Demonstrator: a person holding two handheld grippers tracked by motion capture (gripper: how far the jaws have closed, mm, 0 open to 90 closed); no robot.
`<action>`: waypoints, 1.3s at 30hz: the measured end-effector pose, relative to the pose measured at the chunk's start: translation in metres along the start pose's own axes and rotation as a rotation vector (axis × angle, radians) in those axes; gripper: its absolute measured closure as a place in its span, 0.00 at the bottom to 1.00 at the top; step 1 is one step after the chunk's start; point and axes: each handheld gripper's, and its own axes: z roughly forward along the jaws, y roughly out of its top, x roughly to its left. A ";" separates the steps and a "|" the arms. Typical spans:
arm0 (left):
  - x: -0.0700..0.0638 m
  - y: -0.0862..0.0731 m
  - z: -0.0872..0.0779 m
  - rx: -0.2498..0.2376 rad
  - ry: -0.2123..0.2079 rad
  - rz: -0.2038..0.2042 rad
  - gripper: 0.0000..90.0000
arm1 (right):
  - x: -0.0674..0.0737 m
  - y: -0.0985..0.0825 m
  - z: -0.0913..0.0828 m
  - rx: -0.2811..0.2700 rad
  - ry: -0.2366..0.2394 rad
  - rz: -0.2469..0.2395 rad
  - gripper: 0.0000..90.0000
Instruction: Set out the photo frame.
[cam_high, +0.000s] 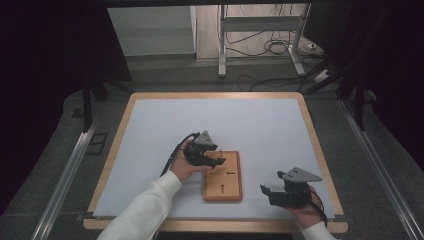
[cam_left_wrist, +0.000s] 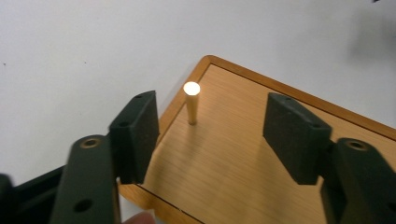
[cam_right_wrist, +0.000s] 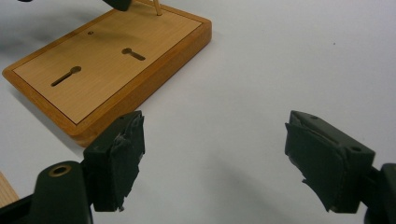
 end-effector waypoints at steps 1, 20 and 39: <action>0.001 0.000 0.001 -0.002 -0.001 0.002 0.47 | 0.000 0.000 0.000 0.001 0.001 -0.001 0.22; 0.008 -0.002 0.015 -0.022 -0.016 -0.007 0.85 | 0.000 -0.001 0.001 0.009 0.002 -0.003 0.22; 0.019 -0.001 0.017 -0.020 -0.068 -0.065 0.93 | 0.009 0.002 0.001 -0.001 -0.007 -0.069 0.22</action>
